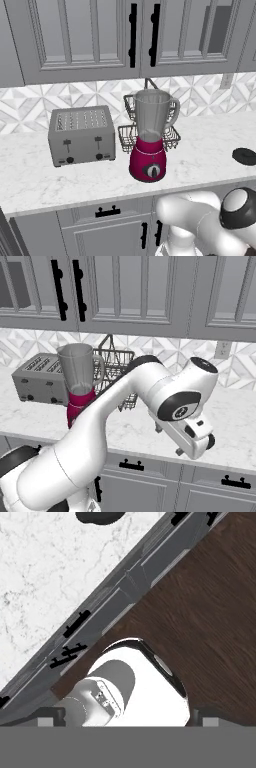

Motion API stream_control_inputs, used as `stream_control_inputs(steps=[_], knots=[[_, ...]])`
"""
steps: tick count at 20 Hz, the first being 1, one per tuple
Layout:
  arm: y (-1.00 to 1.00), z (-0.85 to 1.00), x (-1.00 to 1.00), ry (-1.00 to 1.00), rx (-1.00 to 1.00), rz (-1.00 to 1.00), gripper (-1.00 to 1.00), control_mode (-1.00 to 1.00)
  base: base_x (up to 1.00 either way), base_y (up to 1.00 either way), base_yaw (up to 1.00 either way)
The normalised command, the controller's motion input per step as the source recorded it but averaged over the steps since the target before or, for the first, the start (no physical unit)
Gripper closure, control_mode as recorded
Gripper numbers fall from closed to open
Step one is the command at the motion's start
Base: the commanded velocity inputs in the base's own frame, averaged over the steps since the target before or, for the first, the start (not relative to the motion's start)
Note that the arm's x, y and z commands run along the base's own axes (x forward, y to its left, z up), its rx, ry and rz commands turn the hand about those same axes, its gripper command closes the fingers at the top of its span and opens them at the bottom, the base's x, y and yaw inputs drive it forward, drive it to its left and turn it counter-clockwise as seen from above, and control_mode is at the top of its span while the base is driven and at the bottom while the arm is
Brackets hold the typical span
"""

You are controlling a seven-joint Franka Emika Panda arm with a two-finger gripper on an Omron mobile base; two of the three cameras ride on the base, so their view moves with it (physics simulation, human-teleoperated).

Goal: Close the lid blender by securely placing the lid on top.

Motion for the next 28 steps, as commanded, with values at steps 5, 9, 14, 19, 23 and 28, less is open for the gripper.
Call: stream_control_inputs(steps=[5,9,14,19,23,28], knots=[[-0.2,-0.06,0.32,0.02,0.03,0.0,-1.0,-1.0,0.0,0.0,0.0],[-0.14,-0.06,0.17,0.01,0.0,0.0,-1.0,-1.0,0.0,0.0,0.0],[-0.12,-0.2,0.22,0.06,0.0,0.0,-1.0,-1.0,0.0,0.0,0.0],[-0.01,-0.19,0.27,0.01,0.0,0.0,-1.0,-1.0,0.0,0.0,0.0],[0.0,-0.23,0.24,0.0,0.0,0.0,-1.0,-1.0,0.0,0.0,0.0],[0.0,-0.22,0.22,0.01,0.0,0.0,-1.0,-1.0,0.0,0.0,0.0]])
